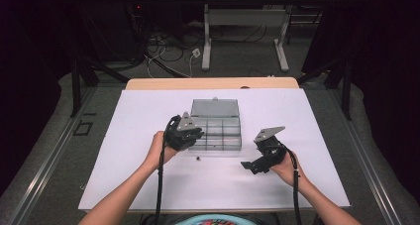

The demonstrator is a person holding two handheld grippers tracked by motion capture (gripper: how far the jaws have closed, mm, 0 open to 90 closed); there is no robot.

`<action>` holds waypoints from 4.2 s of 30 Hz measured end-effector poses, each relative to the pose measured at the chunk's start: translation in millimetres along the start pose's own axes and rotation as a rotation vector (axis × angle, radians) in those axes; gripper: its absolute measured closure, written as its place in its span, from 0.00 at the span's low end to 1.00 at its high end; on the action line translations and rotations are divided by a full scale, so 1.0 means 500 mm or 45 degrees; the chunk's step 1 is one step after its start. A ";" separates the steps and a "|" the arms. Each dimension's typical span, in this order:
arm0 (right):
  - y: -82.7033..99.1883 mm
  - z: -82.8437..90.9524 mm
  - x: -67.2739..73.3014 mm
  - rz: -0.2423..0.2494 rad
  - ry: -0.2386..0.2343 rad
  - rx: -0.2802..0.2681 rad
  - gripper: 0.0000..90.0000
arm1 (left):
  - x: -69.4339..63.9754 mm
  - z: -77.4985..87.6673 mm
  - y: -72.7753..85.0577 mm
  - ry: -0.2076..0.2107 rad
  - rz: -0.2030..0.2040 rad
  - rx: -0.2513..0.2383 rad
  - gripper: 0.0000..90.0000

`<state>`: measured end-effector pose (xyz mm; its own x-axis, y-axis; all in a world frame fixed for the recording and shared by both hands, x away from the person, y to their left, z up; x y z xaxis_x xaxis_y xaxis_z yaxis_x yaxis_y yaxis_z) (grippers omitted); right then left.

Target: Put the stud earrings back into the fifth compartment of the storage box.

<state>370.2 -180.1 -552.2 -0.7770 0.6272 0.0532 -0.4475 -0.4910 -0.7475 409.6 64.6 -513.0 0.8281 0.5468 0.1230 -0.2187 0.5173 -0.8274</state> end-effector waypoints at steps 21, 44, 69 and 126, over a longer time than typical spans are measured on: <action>0.006 -0.003 -0.001 0.009 -0.006 0.021 0.04 | -0.003 -0.081 -0.021 0.032 0.000 0.048 0.88; 0.007 -0.003 -0.001 0.018 -0.010 0.025 0.04 | -0.011 -0.045 0.007 0.015 0.032 0.077 0.42; 0.007 -0.003 -0.001 0.020 -0.014 0.029 0.04 | -0.064 0.000 0.080 0.193 -0.184 0.218 0.23; 0.012 -0.008 -0.001 0.037 -0.020 0.062 0.04 | -0.059 -0.043 0.130 0.323 -0.112 0.337 0.87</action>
<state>369.6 -180.9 -559.0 -0.7968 0.6027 0.0430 -0.4454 -0.5376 -0.7160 382.2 67.8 -582.2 0.9439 0.3295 0.0207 -0.2391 0.7254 -0.6455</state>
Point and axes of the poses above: each handheld gripper's, and its own axes: z roughly backward along the jaws, y roughly out of its underside, x roughly to its left, the point moved 5 cm from there along -z, roughly forward along the jaws, and after that the axes turned 6 degrees about -x, right-handed, at the moved point
